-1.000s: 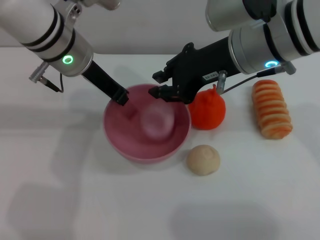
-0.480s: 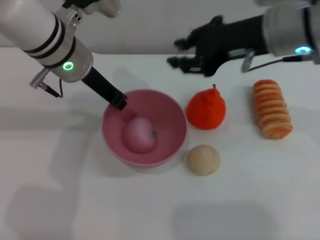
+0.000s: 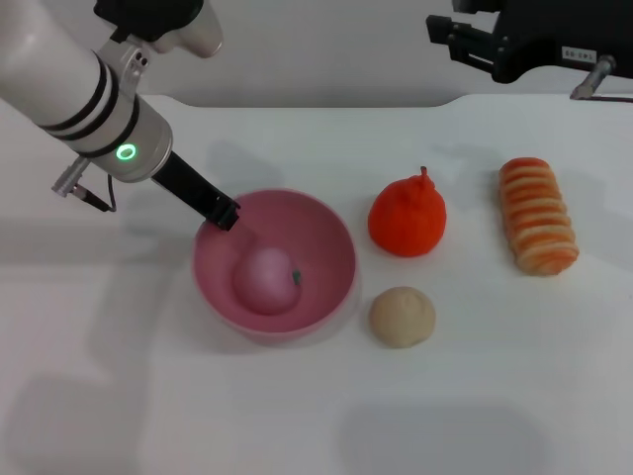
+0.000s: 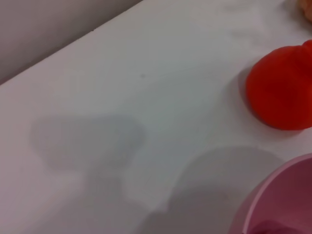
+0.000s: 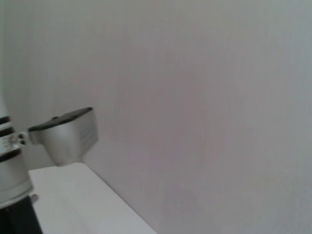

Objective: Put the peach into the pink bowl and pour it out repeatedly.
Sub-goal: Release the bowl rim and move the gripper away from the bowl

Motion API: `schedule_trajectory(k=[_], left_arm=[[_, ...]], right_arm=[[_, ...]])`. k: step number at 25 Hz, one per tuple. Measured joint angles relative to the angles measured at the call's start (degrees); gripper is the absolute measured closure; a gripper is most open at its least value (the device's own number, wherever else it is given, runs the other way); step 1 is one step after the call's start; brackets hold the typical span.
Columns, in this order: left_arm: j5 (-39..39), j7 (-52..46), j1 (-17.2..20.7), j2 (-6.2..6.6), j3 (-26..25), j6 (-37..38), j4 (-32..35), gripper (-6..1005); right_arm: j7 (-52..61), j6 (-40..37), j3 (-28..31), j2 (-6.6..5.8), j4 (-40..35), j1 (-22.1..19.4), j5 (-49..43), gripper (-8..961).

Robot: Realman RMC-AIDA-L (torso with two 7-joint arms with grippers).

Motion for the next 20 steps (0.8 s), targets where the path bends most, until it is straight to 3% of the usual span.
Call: schedule_trajectory(k=[9,16,20], left_arm=[[-0.04,-0.20,0.85,-0.04,0.61,-1.76,-1.43,948],[-0.11,-0.83,1.20,-0.04,0.81,-2.00,-1.46,948],[-0.12,-1.20,1.21,-0.05,0.93,-2.00,-1.46,948]], right_arm=[[-3.26,7.60,-0.02,0.19,1.62,-2.33,1.37,571],[-13.02,10.08,0.07,-0.08,3.84,-4.20,14.29,570],[-15.82,10.16,0.07,-0.09,4.65,-4.64,17.27,570]])
